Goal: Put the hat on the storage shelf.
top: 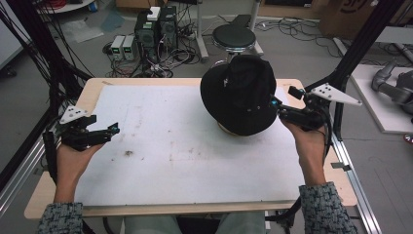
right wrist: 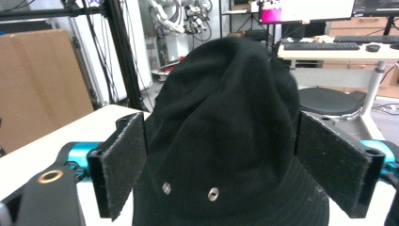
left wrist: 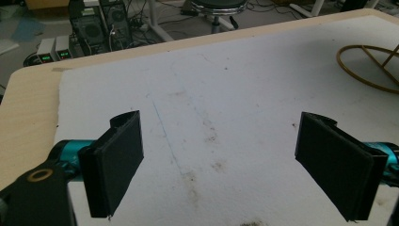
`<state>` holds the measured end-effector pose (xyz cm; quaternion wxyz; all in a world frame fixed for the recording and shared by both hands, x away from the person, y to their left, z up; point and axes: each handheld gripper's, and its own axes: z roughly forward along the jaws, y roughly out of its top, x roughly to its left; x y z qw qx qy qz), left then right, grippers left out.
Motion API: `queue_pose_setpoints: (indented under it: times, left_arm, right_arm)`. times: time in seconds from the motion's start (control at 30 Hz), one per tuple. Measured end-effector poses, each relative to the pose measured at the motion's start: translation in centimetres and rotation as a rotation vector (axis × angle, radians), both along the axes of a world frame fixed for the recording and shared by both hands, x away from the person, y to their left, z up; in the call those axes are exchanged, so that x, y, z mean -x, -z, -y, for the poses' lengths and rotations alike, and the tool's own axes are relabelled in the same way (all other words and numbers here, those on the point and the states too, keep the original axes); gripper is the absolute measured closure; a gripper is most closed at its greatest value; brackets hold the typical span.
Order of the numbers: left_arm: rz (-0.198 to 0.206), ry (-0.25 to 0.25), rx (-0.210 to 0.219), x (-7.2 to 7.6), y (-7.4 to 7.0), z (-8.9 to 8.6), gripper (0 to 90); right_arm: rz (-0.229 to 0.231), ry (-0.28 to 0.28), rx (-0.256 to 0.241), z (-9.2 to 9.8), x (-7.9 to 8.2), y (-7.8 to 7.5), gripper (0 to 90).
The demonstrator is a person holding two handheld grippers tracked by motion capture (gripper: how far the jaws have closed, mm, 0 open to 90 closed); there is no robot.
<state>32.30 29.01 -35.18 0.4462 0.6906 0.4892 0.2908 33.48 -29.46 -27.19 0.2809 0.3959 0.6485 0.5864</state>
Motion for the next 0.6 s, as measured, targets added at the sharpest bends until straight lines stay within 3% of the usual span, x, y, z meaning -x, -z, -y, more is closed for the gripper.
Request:
queue_pose_setpoints:
  times: [0.33,0.6]
  left_arm:
    - [-0.006,0.001,0.003,-0.1,0.2,0.0,16.0]
    - [-0.013,0.008,0.0,-0.2,0.4,0.1,16.0]
  right_arm:
    - [-0.006,-0.035,0.003,0.3,2.7,2.6,11.8]
    - [-0.033,-0.074,0.031,0.6,3.9,5.7,11.7]
